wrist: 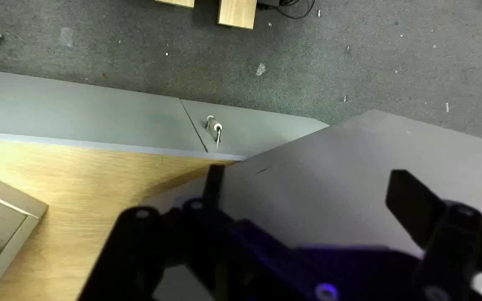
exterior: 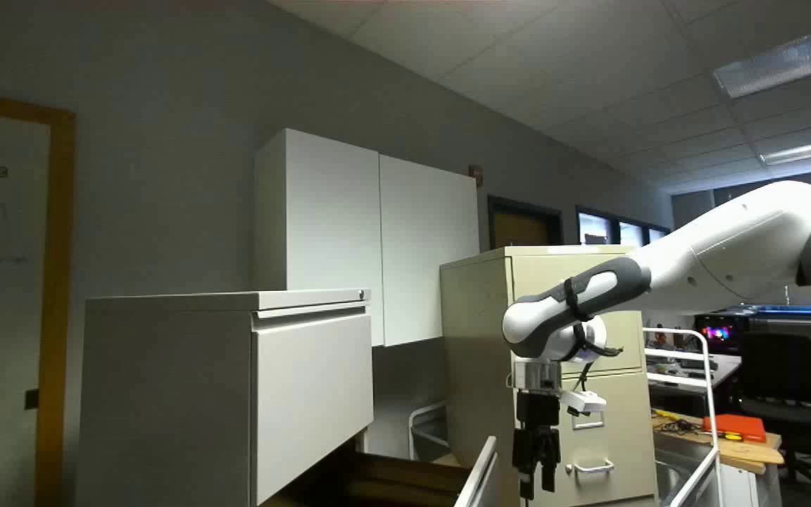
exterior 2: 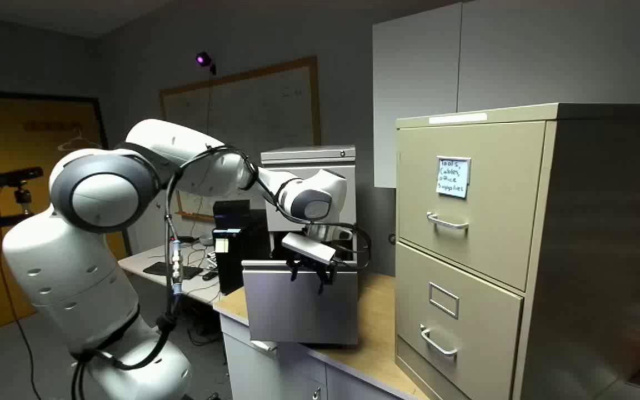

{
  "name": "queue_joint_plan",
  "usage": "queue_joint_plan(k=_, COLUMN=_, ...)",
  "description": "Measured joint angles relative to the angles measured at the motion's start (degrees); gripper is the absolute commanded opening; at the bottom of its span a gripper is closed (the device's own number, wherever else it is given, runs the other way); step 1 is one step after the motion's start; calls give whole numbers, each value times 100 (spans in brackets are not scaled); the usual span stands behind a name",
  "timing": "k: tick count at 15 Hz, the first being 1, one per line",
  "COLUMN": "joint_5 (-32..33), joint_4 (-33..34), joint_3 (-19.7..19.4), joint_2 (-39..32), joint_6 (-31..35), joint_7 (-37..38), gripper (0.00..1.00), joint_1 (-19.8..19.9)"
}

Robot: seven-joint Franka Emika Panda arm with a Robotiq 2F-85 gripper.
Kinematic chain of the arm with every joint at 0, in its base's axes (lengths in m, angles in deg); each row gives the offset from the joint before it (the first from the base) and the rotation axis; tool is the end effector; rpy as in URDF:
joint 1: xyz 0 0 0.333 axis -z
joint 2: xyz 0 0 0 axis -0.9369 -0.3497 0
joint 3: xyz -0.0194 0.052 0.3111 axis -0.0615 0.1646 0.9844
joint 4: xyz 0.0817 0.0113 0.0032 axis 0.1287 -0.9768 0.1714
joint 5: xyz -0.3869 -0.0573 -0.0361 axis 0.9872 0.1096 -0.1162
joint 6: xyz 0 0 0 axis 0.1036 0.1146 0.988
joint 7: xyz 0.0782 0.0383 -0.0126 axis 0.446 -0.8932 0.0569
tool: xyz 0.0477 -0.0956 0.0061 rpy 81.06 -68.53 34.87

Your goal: Close the bottom drawer of the file cabinet

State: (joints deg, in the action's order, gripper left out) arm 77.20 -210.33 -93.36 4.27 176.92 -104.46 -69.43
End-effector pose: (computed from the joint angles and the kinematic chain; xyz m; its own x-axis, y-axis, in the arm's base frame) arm 0.4411 -0.1206 0.4505 0.9860 0.1596 -0.0491 0.1420 -0.9560 -0.2566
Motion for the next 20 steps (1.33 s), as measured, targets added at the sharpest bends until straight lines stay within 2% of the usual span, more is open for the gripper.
queue_joint_plan(k=6, joint_5=0, joint_4=2, joint_3=0, joint_2=2, joint_6=10, joint_7=0, gripper=100, joint_1=0)
queue_joint_plan(k=12, joint_5=7, joint_4=-6, joint_3=145, joint_2=-55, joint_6=62, joint_7=23, gripper=100, joint_1=195)
queue_joint_plan(k=13, joint_5=7, joint_4=-6, joint_3=153, joint_2=-84, joint_6=104, joint_7=31, gripper=75, joint_1=223)
queue_joint_plan(k=14, joint_5=6, joint_4=-6, joint_3=156, joint_2=-124, joint_6=140, joint_7=35, gripper=75, joint_1=252)
queue_joint_plan(k=17, joint_5=-94, joint_4=-5, joint_3=156, joint_2=-299, joint_6=300, joint_7=42, gripper=49, joint_1=351)
queue_joint_plan(k=20, joint_5=-570, joint_4=-1, joint_3=155, joint_2=-521, joint_6=598, joint_7=42, gripper=27, joint_1=426)
